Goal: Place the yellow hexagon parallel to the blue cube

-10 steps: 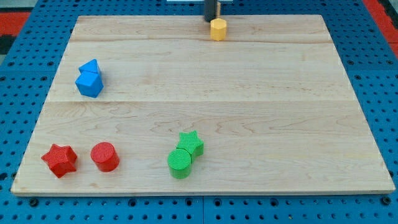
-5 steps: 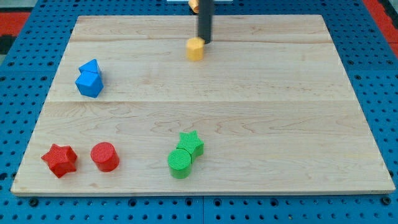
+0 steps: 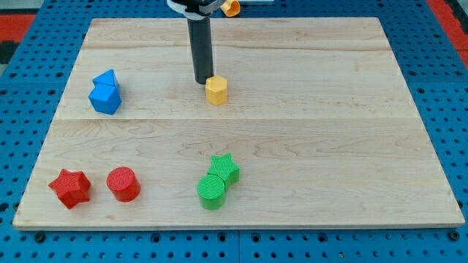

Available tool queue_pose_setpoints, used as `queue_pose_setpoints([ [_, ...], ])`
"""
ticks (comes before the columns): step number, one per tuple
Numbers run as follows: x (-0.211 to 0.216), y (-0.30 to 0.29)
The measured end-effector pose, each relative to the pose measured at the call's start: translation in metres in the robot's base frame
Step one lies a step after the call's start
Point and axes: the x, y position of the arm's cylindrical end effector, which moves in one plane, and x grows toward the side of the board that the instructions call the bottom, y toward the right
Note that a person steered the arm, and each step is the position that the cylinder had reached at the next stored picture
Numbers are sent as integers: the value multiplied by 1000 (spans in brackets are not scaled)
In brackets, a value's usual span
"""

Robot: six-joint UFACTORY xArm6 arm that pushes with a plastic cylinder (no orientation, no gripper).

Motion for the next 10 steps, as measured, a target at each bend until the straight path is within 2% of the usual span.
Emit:
queue_pose_setpoints([
  [2, 2, 52],
  [4, 29, 7],
  [6, 29, 25],
  [7, 81, 123],
  [8, 133, 166],
  [9, 135, 118],
  [10, 102, 87],
])
